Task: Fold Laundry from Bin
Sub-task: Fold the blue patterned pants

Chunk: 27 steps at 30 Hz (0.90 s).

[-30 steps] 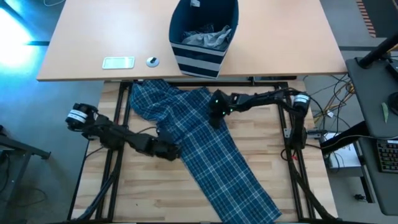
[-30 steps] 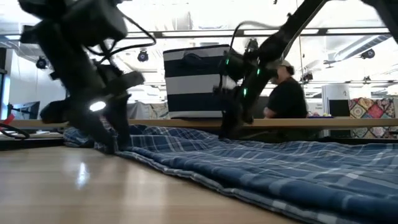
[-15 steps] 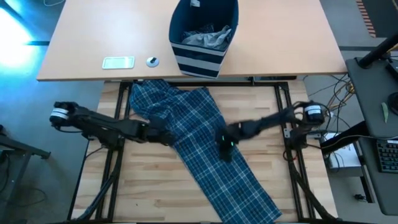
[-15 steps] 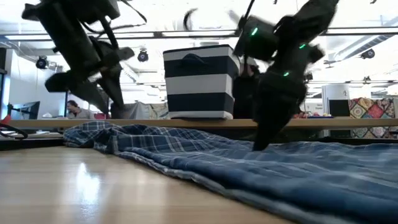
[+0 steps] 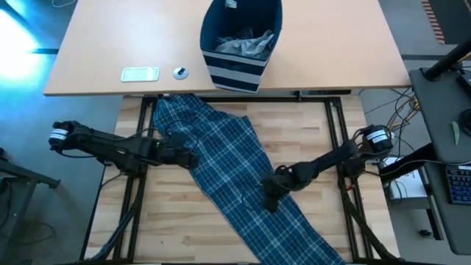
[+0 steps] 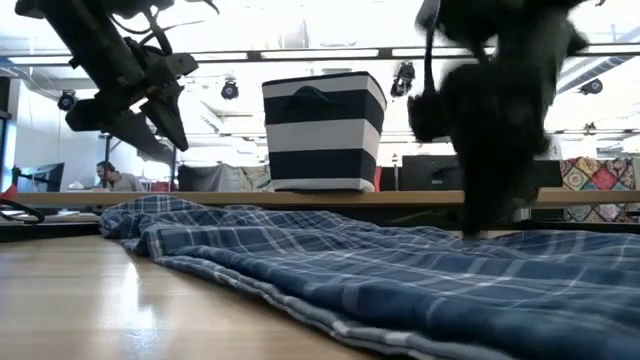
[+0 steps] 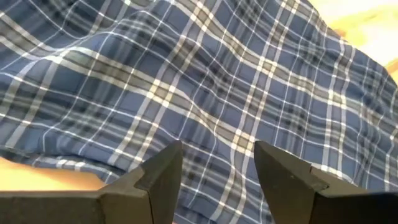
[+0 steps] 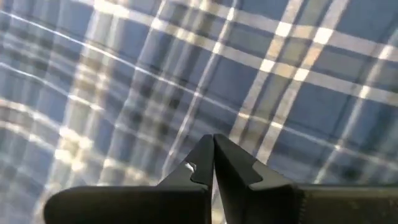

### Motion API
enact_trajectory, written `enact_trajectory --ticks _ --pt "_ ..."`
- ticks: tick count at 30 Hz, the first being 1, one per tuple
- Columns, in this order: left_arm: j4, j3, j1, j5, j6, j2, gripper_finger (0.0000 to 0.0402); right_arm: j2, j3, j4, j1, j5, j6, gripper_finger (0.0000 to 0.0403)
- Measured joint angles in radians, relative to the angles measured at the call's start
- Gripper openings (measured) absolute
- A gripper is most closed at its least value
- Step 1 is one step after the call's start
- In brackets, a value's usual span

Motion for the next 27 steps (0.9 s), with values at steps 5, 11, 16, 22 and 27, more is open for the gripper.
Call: enact_trajectory --ticks 5,11,16,22,27 --pt "0.003 -0.001 -0.015 0.005 -0.028 0.007 0.0229 -0.131 0.033 -0.117 0.100 -0.004 0.138 0.0009" --pt "0.059 -0.001 -0.040 0.006 -0.043 0.054 0.0267 -0.125 0.029 -0.257 0.317 -0.001 0.374 0.0009" --pt "0.056 -0.001 -0.062 0.010 -0.171 0.122 0.0269 0.010 0.027 -0.234 0.492 -0.007 0.620 0.0009" --pt "0.052 -0.001 -0.082 0.094 -0.327 0.231 0.0268 0.145 0.034 0.069 0.586 -0.002 0.860 0.0009" --pt "0.033 -0.001 -0.122 0.187 -0.523 0.319 0.0268 0.095 0.030 0.028 0.595 0.063 0.861 0.0009"
